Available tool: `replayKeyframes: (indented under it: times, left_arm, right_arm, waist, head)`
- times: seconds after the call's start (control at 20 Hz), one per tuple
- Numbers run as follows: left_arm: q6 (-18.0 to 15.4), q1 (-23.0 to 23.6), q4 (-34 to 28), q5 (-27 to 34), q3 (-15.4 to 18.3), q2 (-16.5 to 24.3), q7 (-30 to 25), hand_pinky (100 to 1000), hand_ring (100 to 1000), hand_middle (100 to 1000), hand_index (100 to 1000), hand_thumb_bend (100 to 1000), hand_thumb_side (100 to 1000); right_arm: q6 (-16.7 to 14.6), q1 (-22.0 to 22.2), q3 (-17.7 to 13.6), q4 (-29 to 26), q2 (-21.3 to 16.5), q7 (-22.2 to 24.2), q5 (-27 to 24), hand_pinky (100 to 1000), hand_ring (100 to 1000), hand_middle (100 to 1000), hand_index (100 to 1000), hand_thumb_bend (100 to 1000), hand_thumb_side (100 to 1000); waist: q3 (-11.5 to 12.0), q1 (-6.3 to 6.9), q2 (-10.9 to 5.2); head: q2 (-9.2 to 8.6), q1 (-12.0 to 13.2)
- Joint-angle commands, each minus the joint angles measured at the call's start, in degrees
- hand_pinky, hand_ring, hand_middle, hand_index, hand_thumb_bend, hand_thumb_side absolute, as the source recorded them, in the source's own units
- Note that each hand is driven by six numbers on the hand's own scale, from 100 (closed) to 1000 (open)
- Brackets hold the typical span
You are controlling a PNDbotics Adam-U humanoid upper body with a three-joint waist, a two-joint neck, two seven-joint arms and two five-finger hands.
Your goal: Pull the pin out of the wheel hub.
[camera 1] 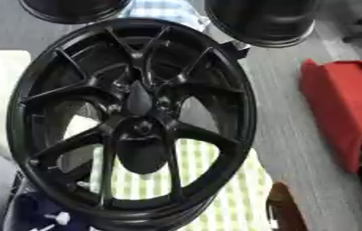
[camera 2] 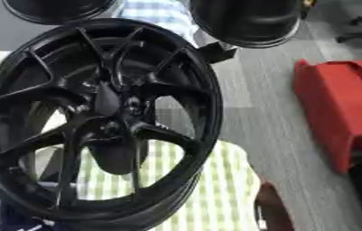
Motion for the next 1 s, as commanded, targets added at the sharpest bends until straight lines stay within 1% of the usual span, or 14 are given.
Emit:
replayKeyframes:
  times: [0.05,0.1,0.2,0.25,0.35,0.45,0.55,0.75,0.85,1.0]
  left_arm:
    - [-0.1,0.0,-0.7,-0.5,1.2,2.2,0.4,745,758,692,824,864,613]
    - [-0.1,0.0,-0.7,-0.5,1.2,2.2,0.5,745,758,692,824,864,613]
    - [-0.1,0.2,-0.7,-0.6,1.3,2.3,0.6,745,757,692,824,864,614]
    - [-0.1,0.2,-0.6,-0.6,1.3,2.3,0.7,745,757,692,824,864,613]
    - [-0.1,0.3,-0.6,-0.6,1.3,2.3,0.7,745,757,691,824,864,613]
    - [-0.1,0.3,-0.7,-0.6,1.3,2.2,0.7,745,757,691,824,865,613]
    - [-0.1,0.4,-0.7,-0.6,1.2,2.1,0.7,745,756,691,823,865,613]
    - [-0.1,0.5,-0.7,-0.6,1.0,1.8,0.5,744,756,690,823,865,613]
    - [-0.1,0.3,-0.7,-0.5,0.8,1.5,0.3,744,755,689,821,865,613]
    - [-0.1,0.0,-0.7,-0.4,0.6,1.0,0.1,743,753,686,820,865,611]
  right_arm:
    - [2.3,1.6,-2.5,0.6,-0.1,-2.6,5.7,818,748,720,748,589,242]
    - [2.9,2.4,-3.0,0.9,0.4,-3.2,7.1,831,786,781,791,641,294]
    - [4.5,3.6,-3.9,1.6,1.4,-4.7,9.2,839,815,825,831,682,327]
    - [5.1,3.9,-4.4,2.0,1.8,-5.9,9.7,839,817,837,839,690,336]
    - [5.7,4.2,-5.1,2.5,2.4,-8.6,9.2,831,806,832,835,689,342]
    - [5.2,4.0,-5.1,2.1,2.9,-11.3,7.2,821,781,807,820,681,336]
    - [4.3,3.5,-4.9,0.7,3.4,-13.9,4.3,799,734,753,783,658,307]
    - [3.6,1.7,-3.4,-4.3,5.1,-18.6,-3.0,763,655,678,736,613,245]
    - [3.8,0.5,-2.4,-6.9,6.2,-20.2,-6.3,755,637,662,725,604,231]
    - [4.4,-1.6,-0.5,-10.4,8.2,-21.2,-10.2,752,627,654,721,597,226]
  waist:
    - [-0.3,0.09,-1.41]
    - [-0.4,0.12,-1.48]
    - [-0.6,0.18,-1.61]
    - [-0.7,0.23,-1.67]
    - [-0.8,0.32,-1.82]
    - [-0.9,0.46,-2.03]
    - [-1.0,0.64,-2.26]
    - [-0.9,1.06,-2.71]
    - [-0.8,1.25,-2.85]
    - [-0.7,1.56,-3.02]
  head:
    - [-0.16,0.3]
    - [-0.17,0.3]
    - [-0.17,0.2]
    - [-0.14,0.2]
    - [-0.02,0.2]
    - [0.21,0.1]
    - [0.37,-0.1]
    - [0.53,-0.9]
    - [0.60,-1.3]
    - [0.61,-1.7]
